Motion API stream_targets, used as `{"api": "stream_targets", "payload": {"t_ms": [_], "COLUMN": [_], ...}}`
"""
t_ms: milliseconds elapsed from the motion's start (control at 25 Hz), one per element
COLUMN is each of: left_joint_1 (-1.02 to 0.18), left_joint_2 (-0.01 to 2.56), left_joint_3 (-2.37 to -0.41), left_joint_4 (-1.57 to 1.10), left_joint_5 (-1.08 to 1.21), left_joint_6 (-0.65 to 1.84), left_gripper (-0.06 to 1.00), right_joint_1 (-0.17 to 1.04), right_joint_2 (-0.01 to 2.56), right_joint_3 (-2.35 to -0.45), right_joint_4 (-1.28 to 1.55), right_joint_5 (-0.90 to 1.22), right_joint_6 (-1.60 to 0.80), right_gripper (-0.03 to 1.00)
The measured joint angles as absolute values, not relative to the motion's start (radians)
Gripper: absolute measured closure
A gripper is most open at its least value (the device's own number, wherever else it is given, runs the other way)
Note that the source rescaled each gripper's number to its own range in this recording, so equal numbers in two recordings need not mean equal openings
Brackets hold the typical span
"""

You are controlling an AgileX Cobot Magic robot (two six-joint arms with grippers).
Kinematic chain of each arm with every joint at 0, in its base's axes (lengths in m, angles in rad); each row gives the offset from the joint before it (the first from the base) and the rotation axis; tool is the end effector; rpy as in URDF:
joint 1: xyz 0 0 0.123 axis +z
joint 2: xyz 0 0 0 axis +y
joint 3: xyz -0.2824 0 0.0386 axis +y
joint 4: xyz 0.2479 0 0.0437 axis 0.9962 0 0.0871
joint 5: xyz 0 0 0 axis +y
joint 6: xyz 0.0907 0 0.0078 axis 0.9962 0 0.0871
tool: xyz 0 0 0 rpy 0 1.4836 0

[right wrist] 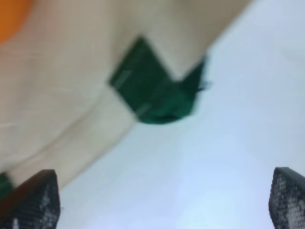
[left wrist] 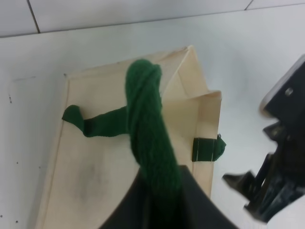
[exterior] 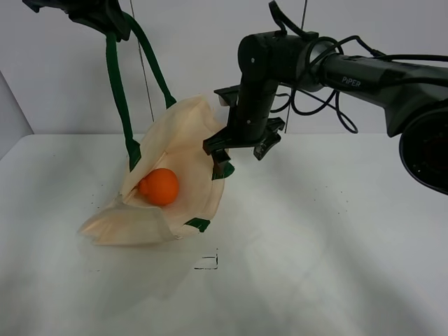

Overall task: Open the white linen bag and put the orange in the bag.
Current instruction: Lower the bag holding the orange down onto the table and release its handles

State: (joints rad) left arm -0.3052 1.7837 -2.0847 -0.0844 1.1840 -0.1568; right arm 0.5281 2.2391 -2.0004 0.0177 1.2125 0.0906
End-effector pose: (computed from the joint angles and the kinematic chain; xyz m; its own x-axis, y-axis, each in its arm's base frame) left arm 0.3648 -0.1224 0.4412 -0.7345 0.0353 -0.6777 0.2178 0.9581 -0.1861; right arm 0.4096 0.2407 0.2155 -0.8904 -0.4075 -0.2028 -0.4227 0.9056 0.0360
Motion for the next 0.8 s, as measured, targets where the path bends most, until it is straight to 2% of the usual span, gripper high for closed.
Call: {"api": "stream_targets", "payload": {"t_ms": [160, 520, 800], "left_joint_1": [-0.305, -0.305, -0.305], "left_joint_2": [1.784, 1.784, 1.784], "left_joint_3": [-2.085, -2.085, -2.085], "left_joint_4": [-0.084, -0.084, -0.084], "left_joint_5": [1.184, 1.184, 1.184], "left_joint_6": [-0.157, -0.156, -0.156], "left_gripper": [0.94, 0.94, 0.94], "right_joint_1": [0.442, 0.147, 0.031], "right_joint_2": [2.239, 2.239, 2.239], "right_joint_3": [-2.0, -2.0, -2.0], "right_joint_4": [0.017, 0.0, 0.0], "right_joint_5": [1.215, 1.214, 1.215], "right_joint_6": [0.077, 0.047, 0.043], "right_gripper": [-0.03, -0.03, -0.03]}}
